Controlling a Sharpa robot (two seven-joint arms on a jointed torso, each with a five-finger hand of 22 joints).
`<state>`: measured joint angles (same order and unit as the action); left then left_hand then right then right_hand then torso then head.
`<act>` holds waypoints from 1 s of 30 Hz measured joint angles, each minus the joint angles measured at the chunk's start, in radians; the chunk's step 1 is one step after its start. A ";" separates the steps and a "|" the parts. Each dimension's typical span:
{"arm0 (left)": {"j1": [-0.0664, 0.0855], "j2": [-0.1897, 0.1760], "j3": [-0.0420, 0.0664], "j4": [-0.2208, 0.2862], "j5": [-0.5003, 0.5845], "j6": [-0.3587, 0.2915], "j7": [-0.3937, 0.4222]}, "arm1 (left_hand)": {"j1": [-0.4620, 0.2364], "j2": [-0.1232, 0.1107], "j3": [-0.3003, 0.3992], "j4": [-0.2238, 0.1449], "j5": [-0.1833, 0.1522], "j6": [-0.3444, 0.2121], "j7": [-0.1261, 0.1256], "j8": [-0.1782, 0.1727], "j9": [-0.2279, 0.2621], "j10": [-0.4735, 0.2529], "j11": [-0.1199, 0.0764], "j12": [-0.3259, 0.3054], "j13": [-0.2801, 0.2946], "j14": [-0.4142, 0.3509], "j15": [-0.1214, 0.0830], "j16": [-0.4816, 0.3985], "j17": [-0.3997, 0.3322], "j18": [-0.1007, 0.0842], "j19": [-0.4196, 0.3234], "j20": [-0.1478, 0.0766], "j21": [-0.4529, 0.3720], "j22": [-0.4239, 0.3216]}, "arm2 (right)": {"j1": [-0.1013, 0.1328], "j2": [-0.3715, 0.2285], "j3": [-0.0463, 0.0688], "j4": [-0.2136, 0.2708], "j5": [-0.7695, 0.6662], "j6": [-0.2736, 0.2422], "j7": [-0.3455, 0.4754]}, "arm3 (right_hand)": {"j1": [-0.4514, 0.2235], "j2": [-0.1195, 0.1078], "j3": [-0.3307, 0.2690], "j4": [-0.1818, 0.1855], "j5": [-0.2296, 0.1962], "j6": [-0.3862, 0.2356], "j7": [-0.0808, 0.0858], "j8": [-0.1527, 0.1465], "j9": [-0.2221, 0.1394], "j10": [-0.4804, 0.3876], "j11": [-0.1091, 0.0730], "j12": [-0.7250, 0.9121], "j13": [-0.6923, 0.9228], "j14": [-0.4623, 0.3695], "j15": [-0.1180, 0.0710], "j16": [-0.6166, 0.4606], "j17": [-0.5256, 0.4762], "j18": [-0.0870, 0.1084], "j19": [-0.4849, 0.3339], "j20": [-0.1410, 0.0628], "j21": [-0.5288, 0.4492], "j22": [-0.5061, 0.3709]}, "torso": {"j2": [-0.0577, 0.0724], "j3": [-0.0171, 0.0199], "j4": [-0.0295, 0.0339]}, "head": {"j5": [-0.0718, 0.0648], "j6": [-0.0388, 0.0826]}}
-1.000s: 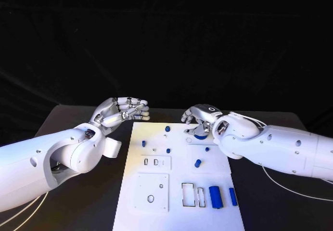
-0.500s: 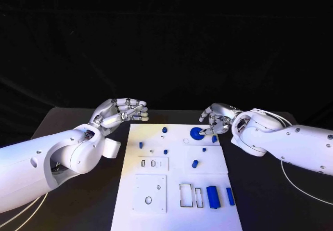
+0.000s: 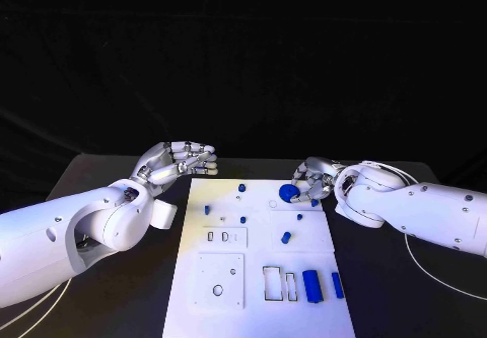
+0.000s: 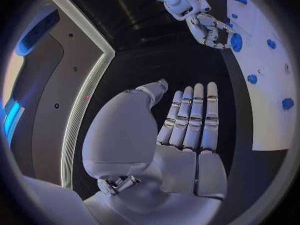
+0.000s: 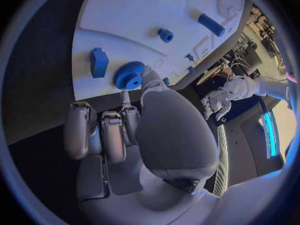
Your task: Assemble the parts on the task board
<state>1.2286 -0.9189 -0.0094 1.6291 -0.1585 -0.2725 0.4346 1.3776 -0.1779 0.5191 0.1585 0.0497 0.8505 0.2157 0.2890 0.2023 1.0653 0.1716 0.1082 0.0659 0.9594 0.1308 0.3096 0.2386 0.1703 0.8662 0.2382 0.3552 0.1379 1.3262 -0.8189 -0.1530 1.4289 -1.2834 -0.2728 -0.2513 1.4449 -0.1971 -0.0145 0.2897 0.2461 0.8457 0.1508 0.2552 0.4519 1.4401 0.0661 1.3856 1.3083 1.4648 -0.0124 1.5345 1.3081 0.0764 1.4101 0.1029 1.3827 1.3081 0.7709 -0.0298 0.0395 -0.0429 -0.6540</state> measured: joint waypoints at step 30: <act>0.000 0.001 0.000 -0.003 0.000 0.007 -0.004 | 0.000 0.000 0.000 0.000 0.000 0.000 0.000 0.000 0.000 0.000 0.000 -0.004 0.000 0.000 0.000 0.000 0.002 0.000 0.000 0.000 0.000 0.000 | -0.009 0.016 0.001 -0.001 -0.062 0.002 -0.021 | -0.014 0.042 0.046 -0.001 0.000 0.069 -0.019 0.031 0.002 0.023 -0.009 0.118 0.000 0.000 0.000 0.016 0.000 -0.015 0.041 -0.008 0.052 0.000 | -0.001 -0.0007 0.0000 | -0.004 -0.013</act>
<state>1.2286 -0.9179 -0.0094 1.6261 -0.1584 -0.2657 0.4308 1.3776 -0.1779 0.5190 0.1585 0.0497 0.8505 0.2157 0.2890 0.2023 1.0653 0.1715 0.1043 0.0659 0.9594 0.1308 0.3096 0.2401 0.1703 0.8663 0.2382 0.3553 0.1381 1.3171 -0.8031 -0.1519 1.4284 -1.3454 -0.2710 -0.2723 1.4313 -0.1547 0.0311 0.2883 0.2461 0.9146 0.1323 0.2866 0.4540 1.4636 0.0574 1.5041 1.3080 1.4648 -0.0125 1.5501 1.3077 0.0611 1.4507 0.0944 1.4347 1.3077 0.7701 -0.0305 0.0395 -0.0466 -0.6673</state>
